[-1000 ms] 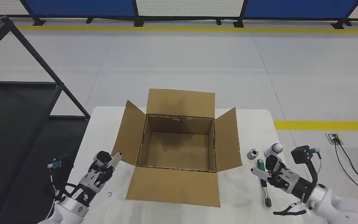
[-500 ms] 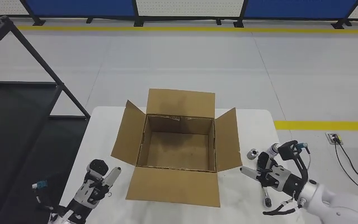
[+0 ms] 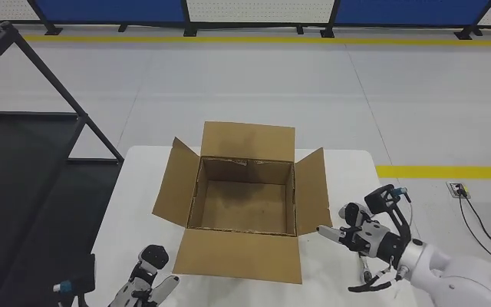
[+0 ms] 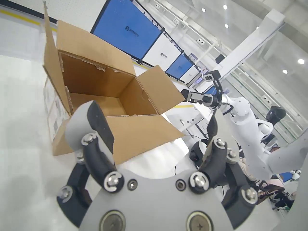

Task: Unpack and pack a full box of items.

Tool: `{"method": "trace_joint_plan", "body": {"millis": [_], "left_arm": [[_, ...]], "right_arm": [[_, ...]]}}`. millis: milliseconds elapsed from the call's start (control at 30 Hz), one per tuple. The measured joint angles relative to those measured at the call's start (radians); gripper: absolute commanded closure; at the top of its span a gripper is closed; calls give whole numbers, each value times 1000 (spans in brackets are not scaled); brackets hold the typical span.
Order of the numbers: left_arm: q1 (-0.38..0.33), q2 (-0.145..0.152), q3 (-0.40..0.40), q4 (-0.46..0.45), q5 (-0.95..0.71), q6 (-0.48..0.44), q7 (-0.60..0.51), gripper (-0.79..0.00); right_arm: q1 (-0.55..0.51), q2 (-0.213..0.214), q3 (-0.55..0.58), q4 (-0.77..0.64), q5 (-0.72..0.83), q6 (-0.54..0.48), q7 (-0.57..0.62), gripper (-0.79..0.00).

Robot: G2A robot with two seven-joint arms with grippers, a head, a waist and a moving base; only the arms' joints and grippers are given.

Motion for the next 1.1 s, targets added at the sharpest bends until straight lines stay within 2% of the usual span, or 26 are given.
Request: {"method": "trace_joint_plan", "body": {"millis": [533,667,933,1100], "left_arm": [[0,0,0,0,-1,1,1,-785],[-8,-1,1,1,-10,14,21,-785],[-4,-1,-25,16,-66,-23,56,-785],[-4,-1,-26,19,-91,-26,59,-785]], "right_arm": [[-23,1,14,-17,-20,3,-4,-785],[-84,5,62,-13,-31,-62,-27,-785],[-260,12,226,2,-56,-180,-43,-785],[-252,17,197,94,-112,-171,0,-785]]}}
